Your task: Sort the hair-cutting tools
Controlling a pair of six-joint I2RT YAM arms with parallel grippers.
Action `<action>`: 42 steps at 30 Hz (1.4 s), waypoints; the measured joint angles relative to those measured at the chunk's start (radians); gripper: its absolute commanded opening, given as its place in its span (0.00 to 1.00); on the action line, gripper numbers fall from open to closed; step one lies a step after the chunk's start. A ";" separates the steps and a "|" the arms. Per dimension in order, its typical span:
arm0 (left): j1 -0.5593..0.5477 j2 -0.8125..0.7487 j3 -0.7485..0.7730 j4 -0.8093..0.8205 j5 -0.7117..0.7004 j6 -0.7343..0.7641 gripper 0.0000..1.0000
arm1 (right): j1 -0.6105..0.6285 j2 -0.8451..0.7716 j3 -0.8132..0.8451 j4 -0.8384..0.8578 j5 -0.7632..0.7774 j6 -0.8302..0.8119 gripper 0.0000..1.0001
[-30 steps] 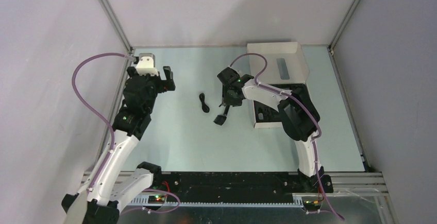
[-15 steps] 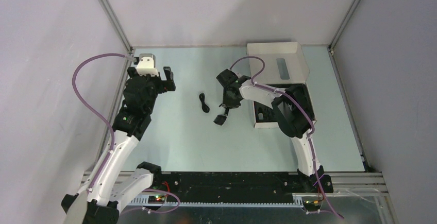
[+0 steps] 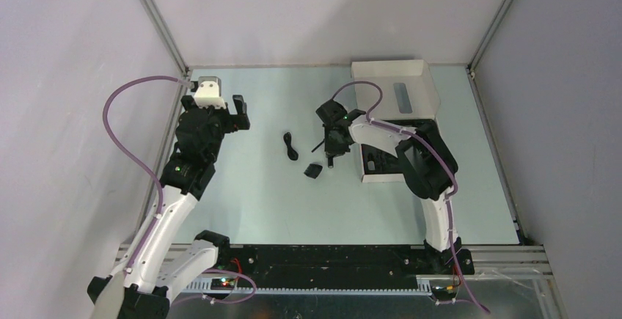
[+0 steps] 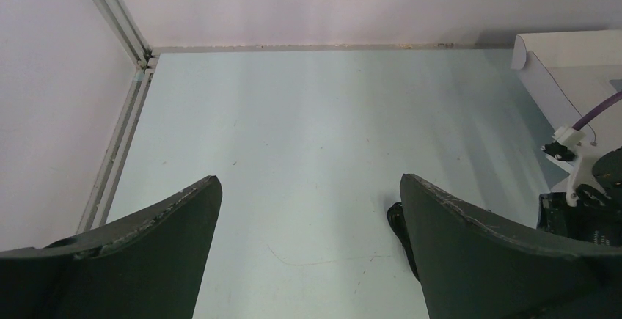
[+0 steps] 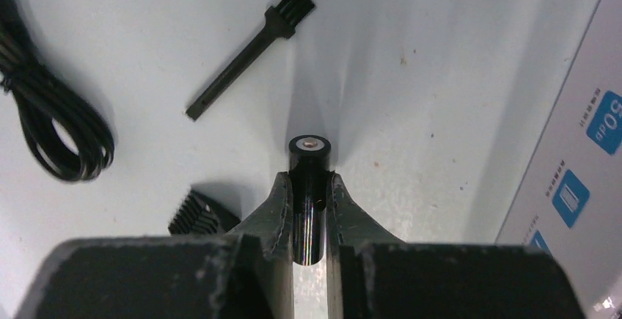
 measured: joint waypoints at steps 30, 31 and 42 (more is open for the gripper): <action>-0.005 0.001 0.000 0.000 0.000 0.010 0.98 | -0.418 -0.352 -0.039 -0.145 -0.037 -0.451 0.00; -0.005 0.001 0.000 0.000 0.000 0.011 0.98 | -0.428 -0.351 -0.042 -0.137 -0.033 -0.462 0.00; -0.005 0.009 0.000 -0.001 -0.001 0.018 0.98 | -0.499 -0.264 -0.098 -0.046 -0.024 -0.549 0.01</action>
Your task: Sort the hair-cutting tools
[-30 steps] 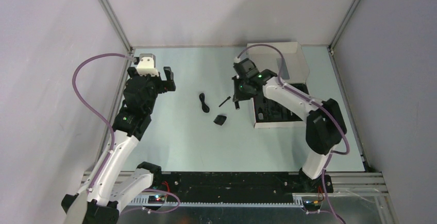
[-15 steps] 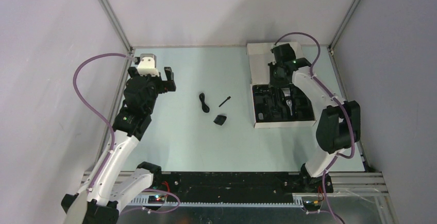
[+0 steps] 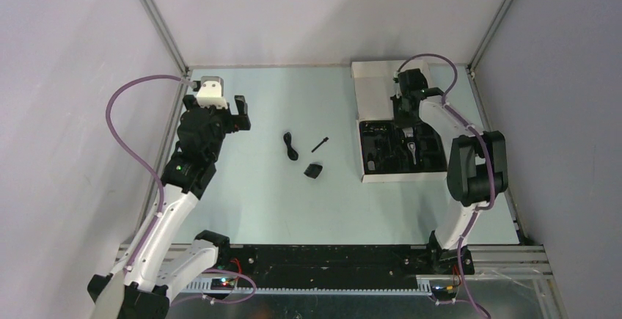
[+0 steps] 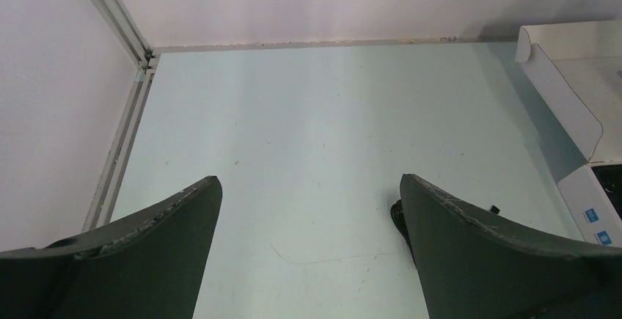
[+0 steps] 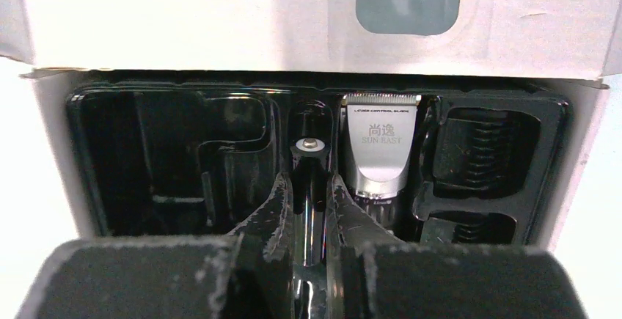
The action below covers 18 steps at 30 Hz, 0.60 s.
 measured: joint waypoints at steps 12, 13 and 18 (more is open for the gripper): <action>0.000 0.011 0.000 0.000 0.000 0.000 0.98 | -0.015 0.057 -0.023 0.044 -0.018 -0.018 0.22; 0.000 0.012 0.000 0.000 0.000 0.000 0.98 | -0.015 0.057 -0.025 0.048 -0.021 -0.018 0.26; 0.000 0.013 0.000 0.000 0.000 0.000 0.98 | -0.016 0.057 -0.029 0.059 -0.023 -0.013 0.40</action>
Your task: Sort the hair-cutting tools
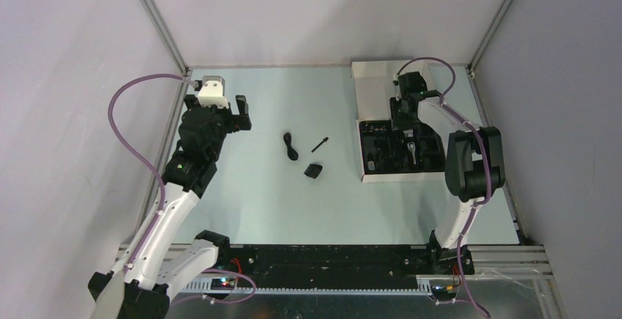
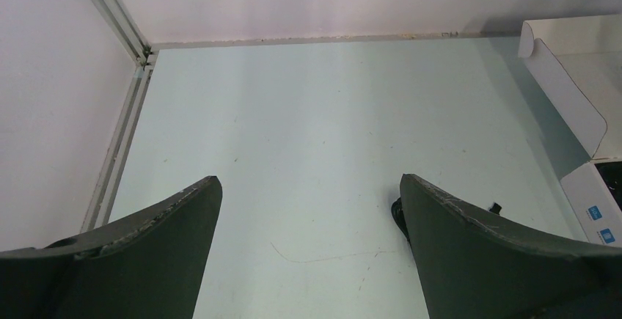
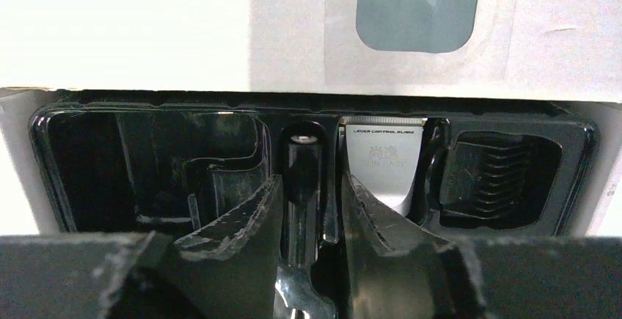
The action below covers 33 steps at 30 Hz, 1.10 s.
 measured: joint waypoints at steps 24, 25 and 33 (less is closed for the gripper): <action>-0.004 -0.002 0.000 0.000 0.002 0.000 0.98 | -0.019 -0.120 -0.096 -0.004 0.013 0.120 0.16; -0.005 -0.002 0.000 0.000 0.002 0.000 0.98 | -0.021 -0.120 -0.098 -0.003 0.010 0.123 0.15; -0.009 -0.002 0.000 0.000 0.002 0.000 0.98 | -0.034 -0.120 -0.103 0.005 -0.030 0.131 0.12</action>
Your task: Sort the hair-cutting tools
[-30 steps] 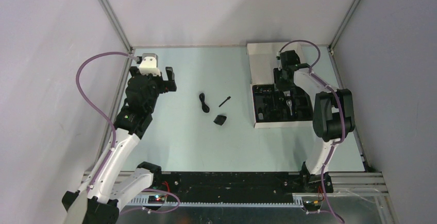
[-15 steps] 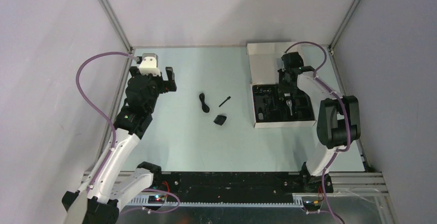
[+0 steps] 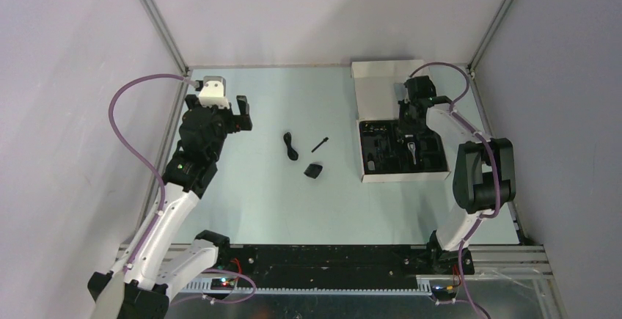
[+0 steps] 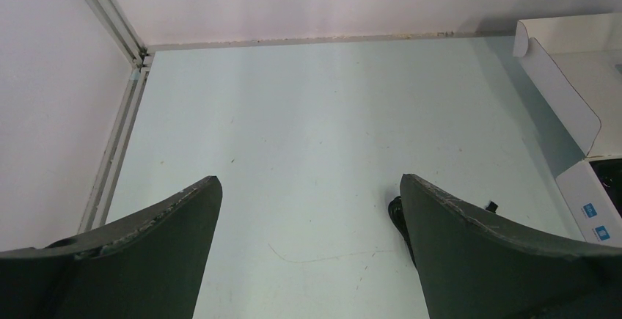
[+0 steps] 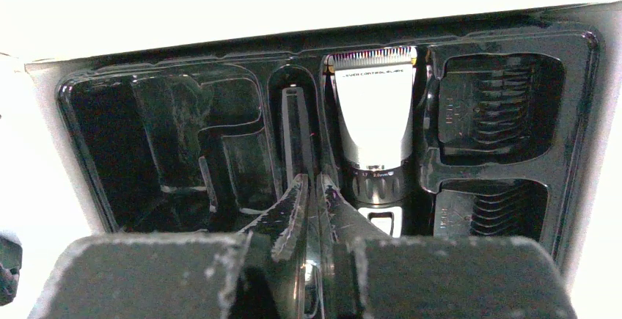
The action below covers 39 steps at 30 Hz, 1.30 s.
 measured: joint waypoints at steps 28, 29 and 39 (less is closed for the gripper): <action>0.000 0.000 0.000 0.000 0.001 0.000 0.98 | -0.017 0.056 0.000 0.023 -0.077 0.018 0.03; 0.000 0.000 0.000 0.000 0.001 0.000 0.98 | -0.018 0.056 0.000 0.023 -0.079 0.018 0.04; 0.000 0.000 0.000 0.000 0.006 0.000 0.98 | -0.019 -0.032 -0.006 -0.005 -0.080 0.020 0.46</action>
